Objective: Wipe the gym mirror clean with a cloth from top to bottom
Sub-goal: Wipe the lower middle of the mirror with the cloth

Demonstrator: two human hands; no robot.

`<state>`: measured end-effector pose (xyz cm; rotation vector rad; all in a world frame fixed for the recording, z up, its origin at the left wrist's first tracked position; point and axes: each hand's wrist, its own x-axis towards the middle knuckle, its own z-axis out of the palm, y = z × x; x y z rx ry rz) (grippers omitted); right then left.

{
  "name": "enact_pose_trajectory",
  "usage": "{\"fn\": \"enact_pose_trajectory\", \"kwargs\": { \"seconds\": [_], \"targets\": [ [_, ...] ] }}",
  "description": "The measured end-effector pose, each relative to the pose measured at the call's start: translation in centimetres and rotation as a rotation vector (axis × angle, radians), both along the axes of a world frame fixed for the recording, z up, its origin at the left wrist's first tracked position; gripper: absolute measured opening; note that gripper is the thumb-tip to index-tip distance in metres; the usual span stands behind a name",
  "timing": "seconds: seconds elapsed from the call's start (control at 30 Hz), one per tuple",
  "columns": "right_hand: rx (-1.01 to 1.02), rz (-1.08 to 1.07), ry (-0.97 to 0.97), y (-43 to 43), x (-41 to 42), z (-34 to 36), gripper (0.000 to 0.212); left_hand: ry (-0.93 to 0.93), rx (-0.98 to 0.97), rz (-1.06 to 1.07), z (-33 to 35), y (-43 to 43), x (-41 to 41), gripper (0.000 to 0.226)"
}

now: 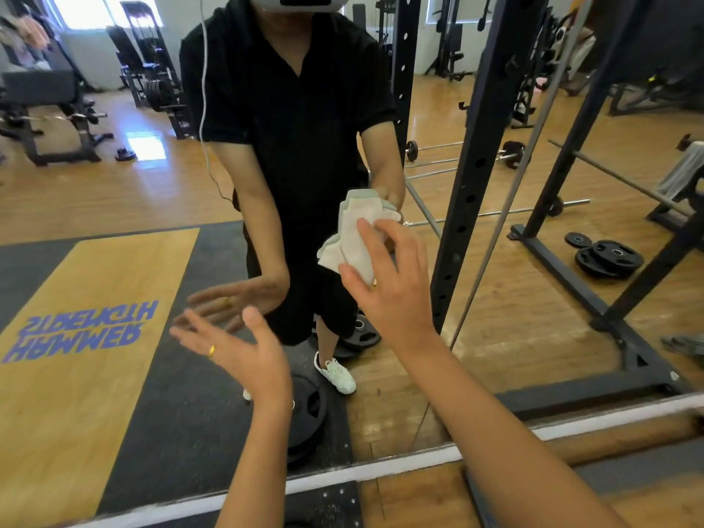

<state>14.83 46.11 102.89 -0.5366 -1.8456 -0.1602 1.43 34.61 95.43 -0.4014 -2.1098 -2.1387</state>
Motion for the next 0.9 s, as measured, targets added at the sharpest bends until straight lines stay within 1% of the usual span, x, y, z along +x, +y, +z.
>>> {"fn": "enact_pose_trajectory", "kwargs": {
  "seconds": [0.13, 0.3, 0.5, 0.6, 0.73, 0.8, 0.83, 0.9],
  "targets": [
    [-0.007, -0.045, -0.014, -0.2, -0.8, 0.0, 0.048, -0.089, 0.087, 0.128, 2.3, 3.9, -0.4, 0.085],
    [0.007, -0.053, -0.027, 0.1, -0.8, 0.0, 0.044, -0.046, 0.101, 0.259, 1.8, 6.0, -0.9, 0.094],
    [-0.008, -0.024, -0.002, 0.8, 0.2, -0.5, 0.025, -0.024, 0.063, 0.336, 1.1, 6.9, -1.3, 0.100],
    [-0.066, -0.087, 0.102, 2.0, 1.8, -1.3, 0.025, -0.020, 0.058, 0.343, 1.0, 7.0, -1.4, 0.100],
    [-0.260, -0.190, 0.402, 3.1, 2.8, -1.0, 0.030, -0.013, 0.049, 0.355, 0.9, 7.1, -1.5, 0.100],
    [-0.319, -0.185, 0.490, 1.8, 1.1, -0.9, 0.033, -0.007, 0.045, 0.363, 0.8, 7.1, -1.4, 0.100],
    [-0.315, -0.158, 0.460, 0.9, 0.2, -1.2, 0.035, -0.005, 0.043, 0.364, 0.8, 7.0, -1.4, 0.099],
    [-0.201, -0.067, 0.253, -0.3, -0.6, -2.4, 0.035, -0.001, 0.043, 0.363, 0.9, 7.0, -1.3, 0.099]
  ]
}}
